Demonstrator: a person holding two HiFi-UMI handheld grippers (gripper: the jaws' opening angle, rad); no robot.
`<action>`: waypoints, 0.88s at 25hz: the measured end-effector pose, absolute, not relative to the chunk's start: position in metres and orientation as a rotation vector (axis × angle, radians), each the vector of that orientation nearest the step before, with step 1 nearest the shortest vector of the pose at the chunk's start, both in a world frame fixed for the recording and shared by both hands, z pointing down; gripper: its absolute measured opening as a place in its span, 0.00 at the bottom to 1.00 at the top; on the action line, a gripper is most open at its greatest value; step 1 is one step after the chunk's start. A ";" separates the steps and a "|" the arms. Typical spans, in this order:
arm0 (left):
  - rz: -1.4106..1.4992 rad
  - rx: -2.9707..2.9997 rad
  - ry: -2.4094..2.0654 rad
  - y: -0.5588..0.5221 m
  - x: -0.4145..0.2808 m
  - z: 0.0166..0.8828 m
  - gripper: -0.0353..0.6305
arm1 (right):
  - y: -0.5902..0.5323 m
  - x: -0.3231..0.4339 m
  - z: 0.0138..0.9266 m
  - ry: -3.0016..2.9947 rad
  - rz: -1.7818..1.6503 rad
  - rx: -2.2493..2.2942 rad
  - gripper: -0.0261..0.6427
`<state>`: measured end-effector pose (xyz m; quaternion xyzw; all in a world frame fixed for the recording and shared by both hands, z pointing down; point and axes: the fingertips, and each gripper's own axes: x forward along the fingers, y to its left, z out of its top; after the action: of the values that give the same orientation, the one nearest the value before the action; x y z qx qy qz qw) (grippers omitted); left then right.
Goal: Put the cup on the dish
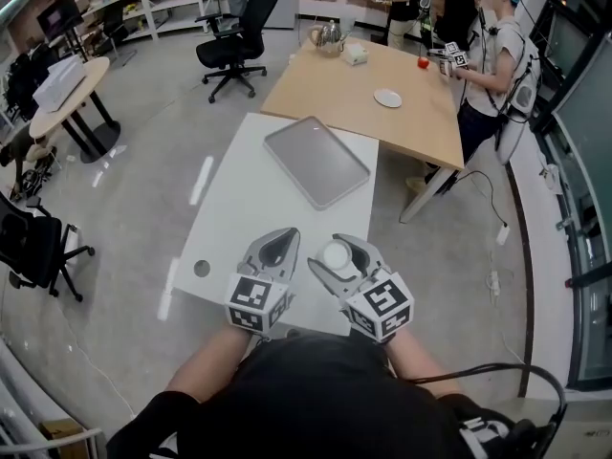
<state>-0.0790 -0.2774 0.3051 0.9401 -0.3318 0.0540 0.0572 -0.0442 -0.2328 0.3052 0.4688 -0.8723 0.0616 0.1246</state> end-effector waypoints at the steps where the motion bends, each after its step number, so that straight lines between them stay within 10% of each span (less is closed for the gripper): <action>1: 0.162 2.848 -1.008 -0.279 -0.079 0.304 0.05 | -0.234 -0.044 0.304 -2.542 0.176 1.366 0.44; 22: 0.149 2.846 -0.995 -0.321 -0.039 0.306 0.05 | -0.284 -0.011 0.298 -2.537 0.165 1.404 0.44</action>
<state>-0.0385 -0.3214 0.3056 0.9410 -0.3291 0.0493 0.0616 -0.0108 -0.2842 0.2982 0.4799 -0.8675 0.0563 0.1184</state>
